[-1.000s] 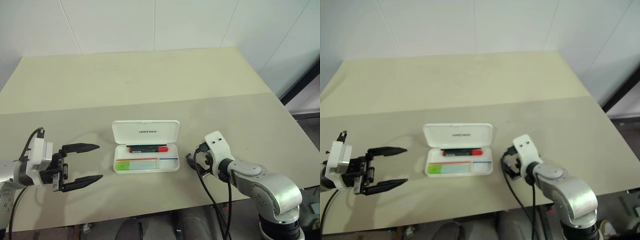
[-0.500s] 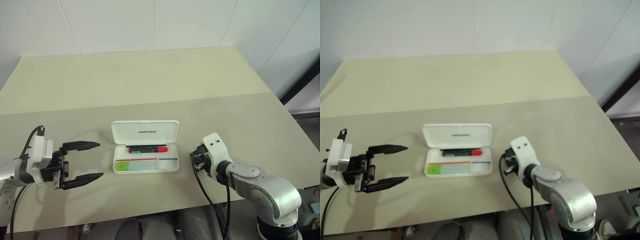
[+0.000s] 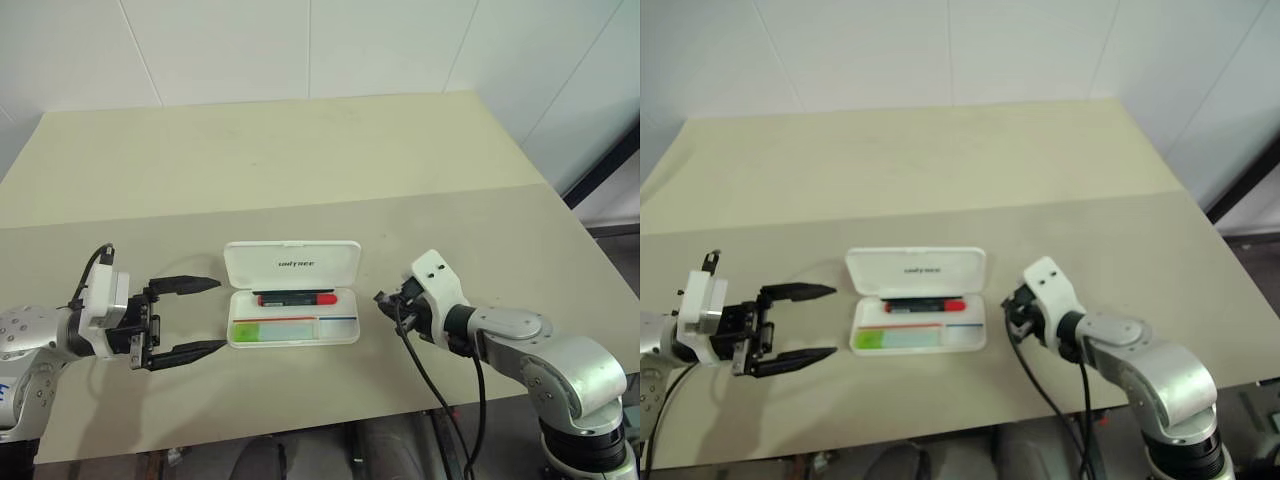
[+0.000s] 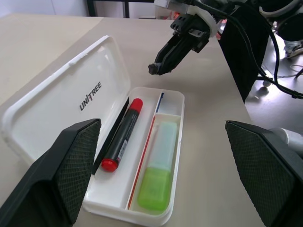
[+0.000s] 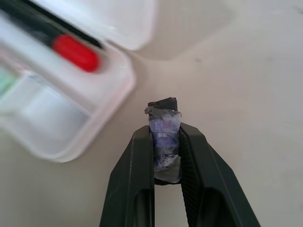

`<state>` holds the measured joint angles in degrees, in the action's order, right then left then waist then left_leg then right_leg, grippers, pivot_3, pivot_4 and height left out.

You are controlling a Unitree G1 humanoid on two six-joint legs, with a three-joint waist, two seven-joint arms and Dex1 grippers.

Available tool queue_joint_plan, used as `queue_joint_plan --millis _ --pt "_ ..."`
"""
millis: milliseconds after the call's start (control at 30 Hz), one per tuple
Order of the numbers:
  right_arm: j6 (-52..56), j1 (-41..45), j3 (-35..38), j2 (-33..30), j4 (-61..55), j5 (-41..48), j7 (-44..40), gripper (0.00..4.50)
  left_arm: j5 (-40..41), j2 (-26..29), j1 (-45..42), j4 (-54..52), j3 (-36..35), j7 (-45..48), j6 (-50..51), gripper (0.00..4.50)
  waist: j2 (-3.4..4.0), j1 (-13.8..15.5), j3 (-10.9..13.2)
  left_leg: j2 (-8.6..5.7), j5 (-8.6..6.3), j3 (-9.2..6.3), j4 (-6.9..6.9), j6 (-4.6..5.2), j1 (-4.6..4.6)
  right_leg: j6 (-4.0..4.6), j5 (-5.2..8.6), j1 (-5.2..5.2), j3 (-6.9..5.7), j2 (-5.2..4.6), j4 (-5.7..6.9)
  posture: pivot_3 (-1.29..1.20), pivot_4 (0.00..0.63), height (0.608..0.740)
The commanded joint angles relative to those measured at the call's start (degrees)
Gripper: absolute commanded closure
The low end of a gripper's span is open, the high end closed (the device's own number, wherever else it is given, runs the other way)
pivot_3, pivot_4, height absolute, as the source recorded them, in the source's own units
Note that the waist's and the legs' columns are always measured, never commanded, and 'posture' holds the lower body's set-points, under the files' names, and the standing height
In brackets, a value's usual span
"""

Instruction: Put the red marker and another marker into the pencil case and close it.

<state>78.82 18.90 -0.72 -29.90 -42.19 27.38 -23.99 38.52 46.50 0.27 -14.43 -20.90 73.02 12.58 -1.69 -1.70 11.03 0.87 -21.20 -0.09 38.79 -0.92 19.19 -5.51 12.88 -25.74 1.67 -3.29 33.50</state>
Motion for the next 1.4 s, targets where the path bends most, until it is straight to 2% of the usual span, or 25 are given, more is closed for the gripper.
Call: queue_joint_plan --millis 33,233,333,667,967,1400 --pt "-2.90 2.14 1.99 -1.77 -1.88 2.36 -2.88 4.13 1.56 -0.59 -0.90 -2.11 0.85 -0.11 0.21 0.00 0.00 0.02 0.00 0.00 0.00 0.00 0.00 0.00 0.00 0.00 0.00 0.00 0.00 0.00 -0.01 0.00 0.150 0.740" --pt "-4.81 6.81 1.33 -2.36 -1.84 6.27 -5.90 4.13 1.71 -2.08 -2.04 -3.29 3.19 -1.20 0.64 0.00 0.00 0.07 0.00 -0.01 0.00 -0.01 0.05 0.00 0.00 -0.01 0.00 0.01 0.00 -0.01 -0.01 0.00 0.150 0.740" --pt "-6.53 8.81 -1.43 -2.88 -1.84 8.57 -8.90 4.13 1.76 -2.91 -2.61 -3.86 4.49 -1.69 0.83 0.00 0.00 0.04 0.00 -0.01 0.00 -0.02 0.03 0.00 0.00 -0.03 -0.02 0.01 0.00 -0.01 0.00 0.00 0.150 0.740" --pt "-14.69 11.29 -11.94 -7.87 1.51 6.59 -15.10 4.13 1.78 -3.69 -2.33 -4.57 5.08 -2.42 0.74 0.00 0.00 0.10 0.00 -0.04 0.00 -0.03 0.04 0.00 0.03 -0.18 -0.10 0.01 -0.02 -0.06 -0.04 0.00 0.150 0.740" --pt "-24.93 12.73 -20.67 -14.15 6.41 -0.18 -22.75 4.13 1.81 -2.82 0.37 -5.27 3.13 -1.68 0.31 0.00 0.00 0.11 0.01 -0.04 0.00 -0.04 0.05 0.00 0.02 -0.17 -0.09 0.01 -0.05 -0.06 -0.06 0.00 0.150 0.740" --pt "-33.57 14.73 -24.16 -14.04 13.18 -7.23 -29.64 4.13 2.28 -0.68 4.69 -5.85 -3.78 -1.39 -0.10 0.00 0.02 0.12 0.02 -0.03 -0.01 -0.04 0.06 -0.01 0.02 -0.13 -0.08 0.01 -0.07 -0.08 -0.07 0.00 0.150 0.740"
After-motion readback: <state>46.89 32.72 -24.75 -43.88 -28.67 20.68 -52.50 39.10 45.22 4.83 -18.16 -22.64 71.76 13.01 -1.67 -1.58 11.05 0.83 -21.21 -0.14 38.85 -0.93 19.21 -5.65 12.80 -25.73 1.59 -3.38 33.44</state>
